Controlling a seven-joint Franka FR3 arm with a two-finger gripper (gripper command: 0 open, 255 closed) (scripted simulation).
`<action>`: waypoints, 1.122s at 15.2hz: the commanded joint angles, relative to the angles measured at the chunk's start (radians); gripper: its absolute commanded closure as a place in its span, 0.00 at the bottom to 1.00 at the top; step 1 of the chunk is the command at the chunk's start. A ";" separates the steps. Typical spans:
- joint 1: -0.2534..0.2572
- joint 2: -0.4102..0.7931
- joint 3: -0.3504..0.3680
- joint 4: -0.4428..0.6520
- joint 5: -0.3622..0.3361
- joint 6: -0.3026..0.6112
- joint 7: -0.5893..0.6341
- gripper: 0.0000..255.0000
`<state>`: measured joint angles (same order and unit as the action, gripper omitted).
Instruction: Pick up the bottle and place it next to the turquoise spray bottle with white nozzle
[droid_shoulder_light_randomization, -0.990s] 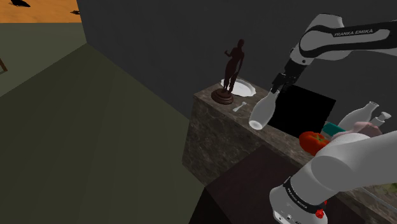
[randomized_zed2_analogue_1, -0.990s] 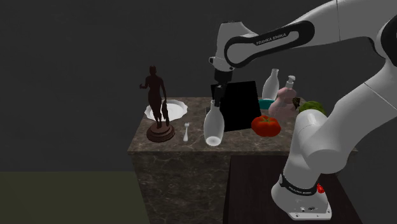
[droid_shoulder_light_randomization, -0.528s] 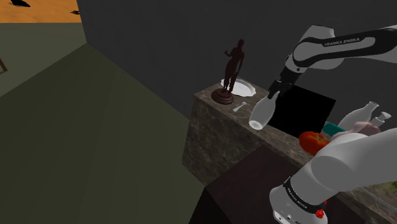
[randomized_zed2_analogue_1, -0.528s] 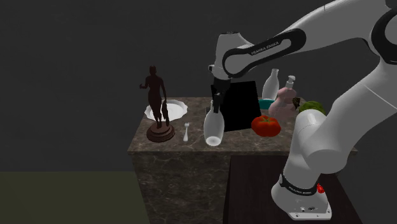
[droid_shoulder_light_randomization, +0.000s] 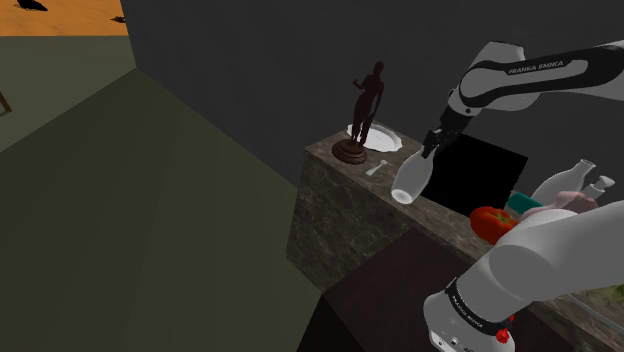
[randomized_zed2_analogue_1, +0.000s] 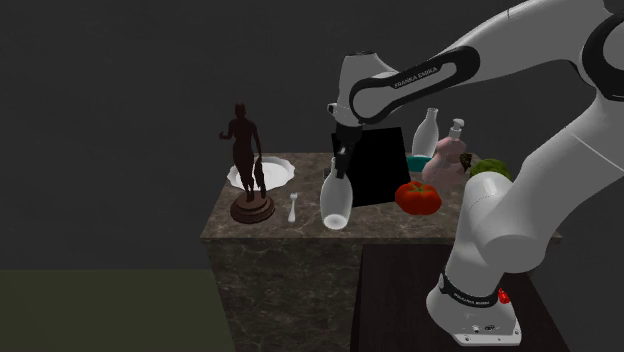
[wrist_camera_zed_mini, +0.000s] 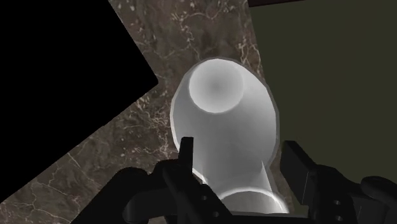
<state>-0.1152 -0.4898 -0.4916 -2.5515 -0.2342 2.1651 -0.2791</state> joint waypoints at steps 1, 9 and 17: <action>0.000 0.000 0.000 0.000 0.000 0.000 0.000 1.00; 0.000 0.000 0.000 0.000 0.000 0.000 0.000 1.00; 0.000 -0.042 0.027 0.078 0.008 -0.120 0.005 1.00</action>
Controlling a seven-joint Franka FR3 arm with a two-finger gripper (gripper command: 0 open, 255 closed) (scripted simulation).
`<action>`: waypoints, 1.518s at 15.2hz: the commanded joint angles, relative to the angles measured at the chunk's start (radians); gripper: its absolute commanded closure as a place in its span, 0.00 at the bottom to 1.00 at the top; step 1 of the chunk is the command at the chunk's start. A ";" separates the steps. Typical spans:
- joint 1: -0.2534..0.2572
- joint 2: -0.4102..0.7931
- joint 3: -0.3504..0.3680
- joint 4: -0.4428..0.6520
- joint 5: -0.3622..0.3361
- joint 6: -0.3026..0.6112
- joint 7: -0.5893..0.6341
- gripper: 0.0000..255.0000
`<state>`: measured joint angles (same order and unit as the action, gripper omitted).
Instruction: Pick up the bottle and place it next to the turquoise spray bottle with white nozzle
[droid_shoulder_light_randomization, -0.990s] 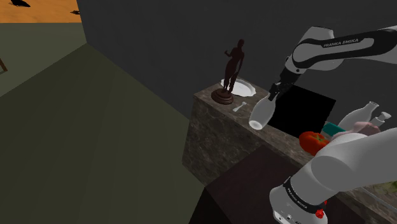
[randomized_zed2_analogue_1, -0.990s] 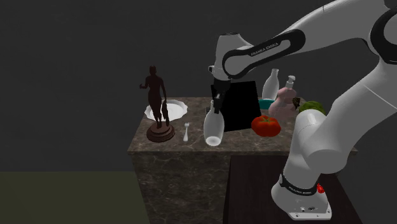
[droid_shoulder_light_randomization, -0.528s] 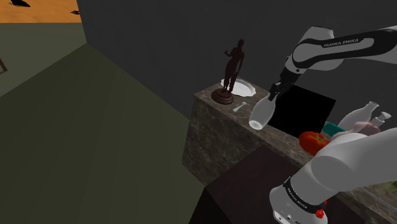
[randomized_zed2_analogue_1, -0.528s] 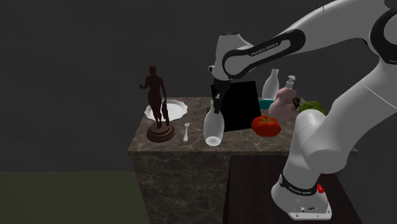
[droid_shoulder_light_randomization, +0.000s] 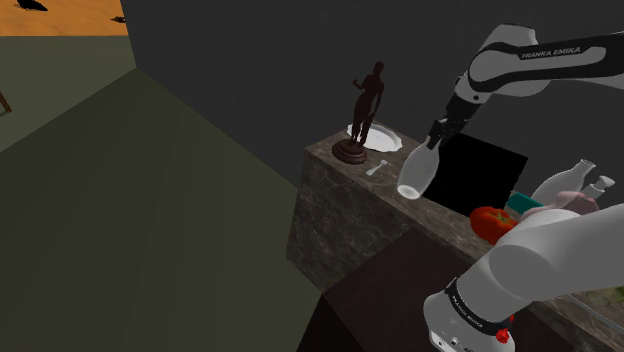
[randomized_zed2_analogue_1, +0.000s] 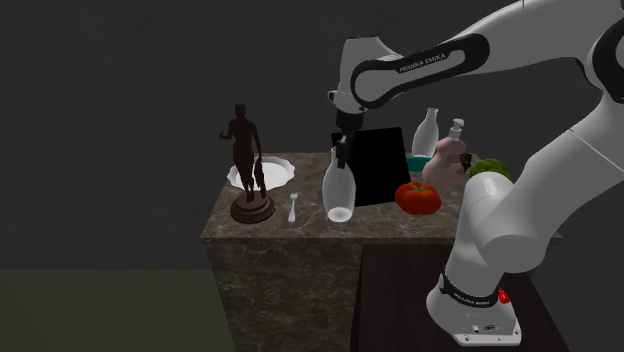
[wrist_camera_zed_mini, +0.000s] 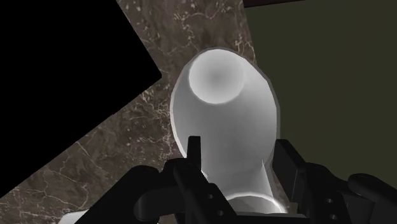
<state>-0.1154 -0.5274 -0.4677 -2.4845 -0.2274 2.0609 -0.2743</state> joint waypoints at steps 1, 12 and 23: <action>0.000 -0.009 0.006 0.021 0.002 -0.030 0.001 1.00; 0.007 -0.033 0.036 0.150 0.019 -0.183 0.002 1.00; 0.017 -0.028 0.058 0.300 0.037 -0.328 -0.002 1.00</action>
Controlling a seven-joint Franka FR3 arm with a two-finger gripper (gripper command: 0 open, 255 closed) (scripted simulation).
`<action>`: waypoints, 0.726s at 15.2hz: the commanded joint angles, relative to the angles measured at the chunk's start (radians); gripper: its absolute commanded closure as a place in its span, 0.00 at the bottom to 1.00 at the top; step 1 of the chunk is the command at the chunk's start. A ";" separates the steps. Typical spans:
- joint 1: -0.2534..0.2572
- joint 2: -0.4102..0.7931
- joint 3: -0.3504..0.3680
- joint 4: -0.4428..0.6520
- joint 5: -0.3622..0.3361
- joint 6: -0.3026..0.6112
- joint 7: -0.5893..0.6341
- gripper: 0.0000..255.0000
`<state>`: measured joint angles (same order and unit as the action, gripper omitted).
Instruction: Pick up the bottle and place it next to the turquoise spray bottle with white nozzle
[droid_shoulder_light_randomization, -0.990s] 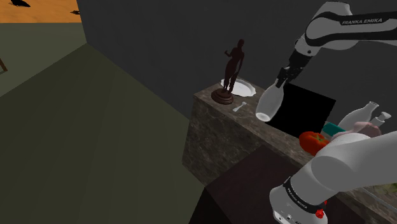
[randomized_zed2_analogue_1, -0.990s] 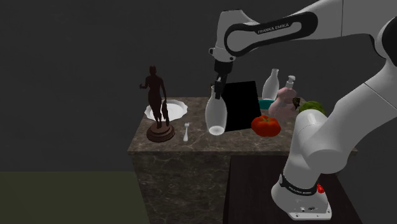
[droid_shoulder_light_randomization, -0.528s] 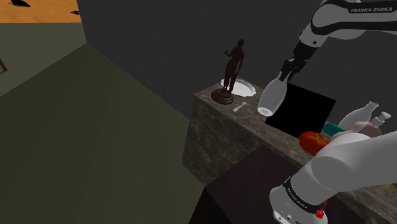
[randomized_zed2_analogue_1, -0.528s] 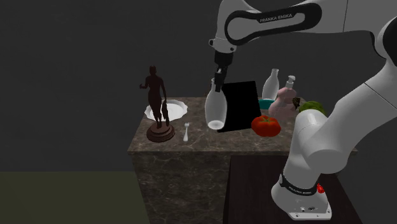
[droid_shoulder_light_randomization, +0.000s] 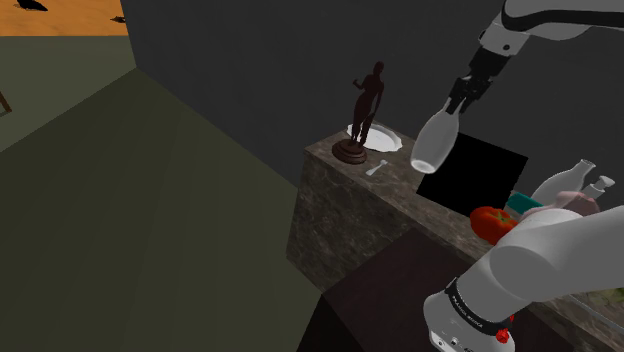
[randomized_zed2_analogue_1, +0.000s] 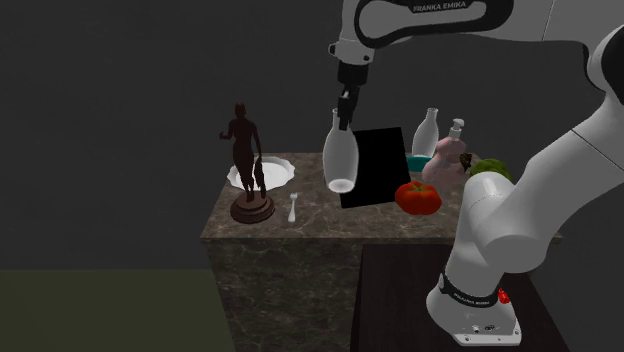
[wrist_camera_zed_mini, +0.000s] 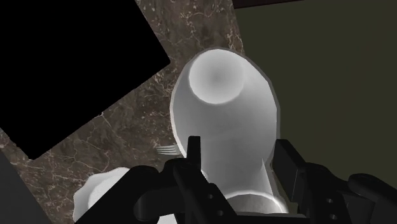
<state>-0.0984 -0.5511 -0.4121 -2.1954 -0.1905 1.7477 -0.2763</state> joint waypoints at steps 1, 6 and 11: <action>0.001 -0.002 0.004 0.026 0.002 -0.028 0.000 1.00; 0.006 0.011 0.012 0.103 0.011 -0.092 -0.004 1.00; 0.012 0.029 0.017 0.184 0.019 -0.156 -0.008 1.00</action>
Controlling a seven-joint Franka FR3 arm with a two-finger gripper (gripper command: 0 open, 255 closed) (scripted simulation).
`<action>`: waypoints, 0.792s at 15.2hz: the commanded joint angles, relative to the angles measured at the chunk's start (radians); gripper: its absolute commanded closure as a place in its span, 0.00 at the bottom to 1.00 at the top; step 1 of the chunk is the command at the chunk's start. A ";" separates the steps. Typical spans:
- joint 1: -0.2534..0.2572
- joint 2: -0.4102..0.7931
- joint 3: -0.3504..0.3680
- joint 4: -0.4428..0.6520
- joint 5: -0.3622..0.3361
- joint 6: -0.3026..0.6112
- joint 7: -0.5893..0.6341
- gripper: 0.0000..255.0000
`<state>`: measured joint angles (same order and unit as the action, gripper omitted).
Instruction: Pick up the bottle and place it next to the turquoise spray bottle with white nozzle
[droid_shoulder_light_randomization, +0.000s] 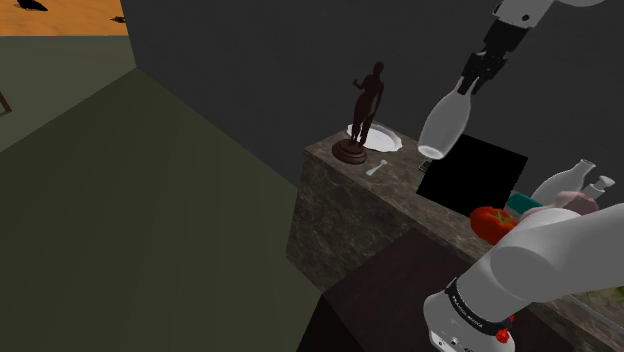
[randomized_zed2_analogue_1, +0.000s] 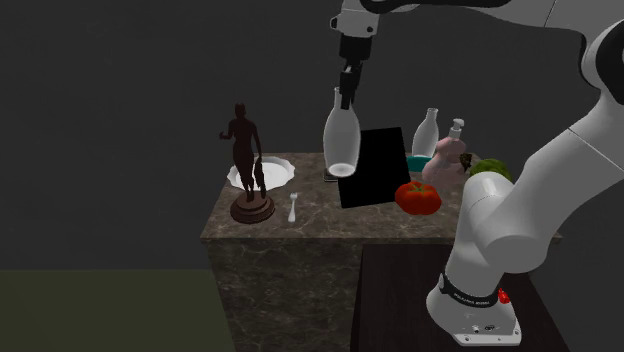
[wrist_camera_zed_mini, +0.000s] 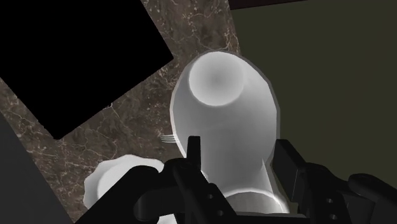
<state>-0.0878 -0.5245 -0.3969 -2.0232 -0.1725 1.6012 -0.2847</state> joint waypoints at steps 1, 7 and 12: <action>0.002 0.006 0.002 0.029 0.003 -0.023 -0.001 1.00; 0.009 0.037 0.005 0.136 0.014 -0.100 -0.008 1.00; 0.015 0.068 0.005 0.232 0.024 -0.166 -0.016 1.00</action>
<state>-0.0730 -0.4613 -0.3910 -1.8091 -0.1498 1.4484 -0.2976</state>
